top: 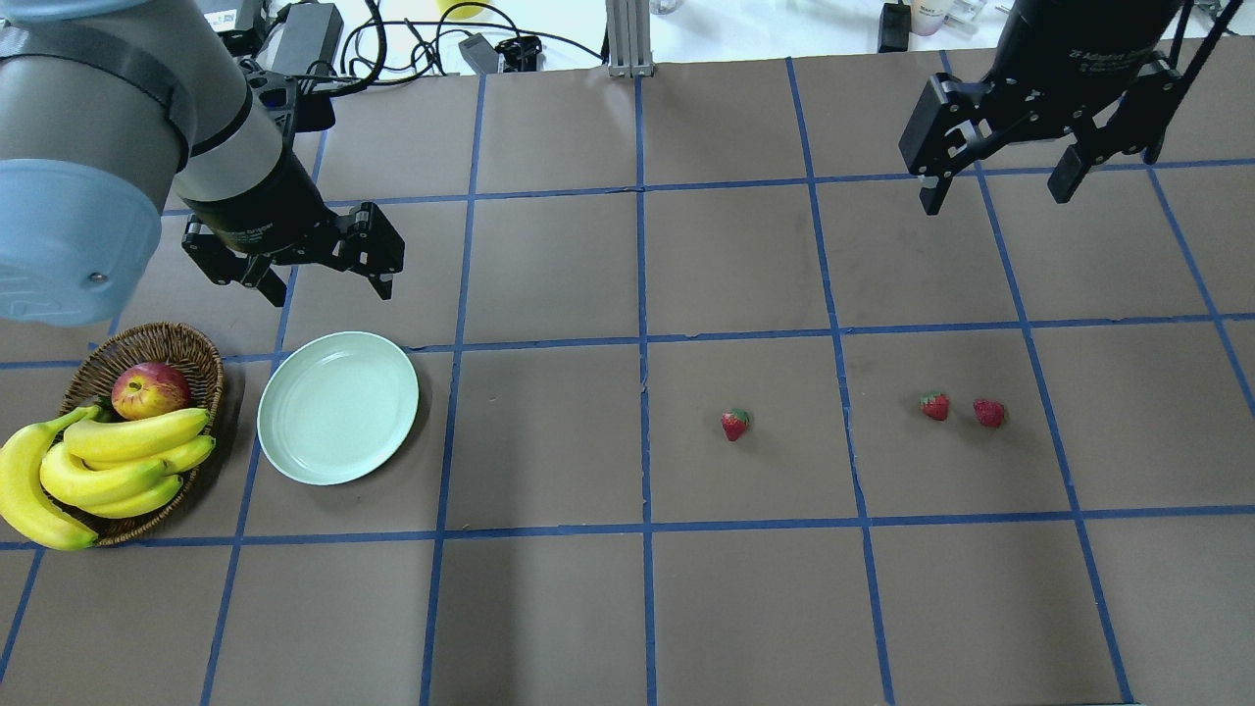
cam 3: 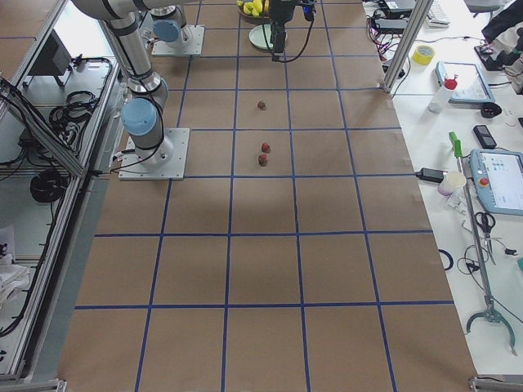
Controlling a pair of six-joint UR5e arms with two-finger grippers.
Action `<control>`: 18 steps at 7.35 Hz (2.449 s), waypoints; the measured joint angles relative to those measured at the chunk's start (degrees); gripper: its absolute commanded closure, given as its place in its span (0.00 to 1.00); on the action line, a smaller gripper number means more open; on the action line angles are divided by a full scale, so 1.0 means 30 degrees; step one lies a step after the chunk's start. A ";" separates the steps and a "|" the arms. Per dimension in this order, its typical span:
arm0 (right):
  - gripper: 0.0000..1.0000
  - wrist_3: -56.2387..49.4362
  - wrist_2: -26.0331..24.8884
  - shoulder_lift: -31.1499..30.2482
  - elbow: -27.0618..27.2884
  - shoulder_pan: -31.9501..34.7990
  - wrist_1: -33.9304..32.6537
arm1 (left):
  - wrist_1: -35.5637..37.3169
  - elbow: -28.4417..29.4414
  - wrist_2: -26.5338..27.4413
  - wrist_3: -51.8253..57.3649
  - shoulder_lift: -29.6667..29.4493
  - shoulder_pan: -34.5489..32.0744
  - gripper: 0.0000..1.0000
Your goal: Collect all strawberries into plate
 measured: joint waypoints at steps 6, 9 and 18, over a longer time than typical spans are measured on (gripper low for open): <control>0.00 0.0132 0.0147 0.0204 0.0268 0.0070 -0.0435 | 0.0000 -0.0021 0.0012 0.0012 0.0008 -0.0001 0.00; 0.00 0.1781 0.2481 0.1182 0.2662 0.1142 -0.4579 | -0.0019 0.0084 -0.0020 -0.0032 -0.0021 0.0014 0.00; 0.00 1.0045 -0.0381 0.5861 1.2014 0.6224 -1.9938 | -0.0502 -0.0021 0.0153 0.0012 0.0164 0.0027 0.00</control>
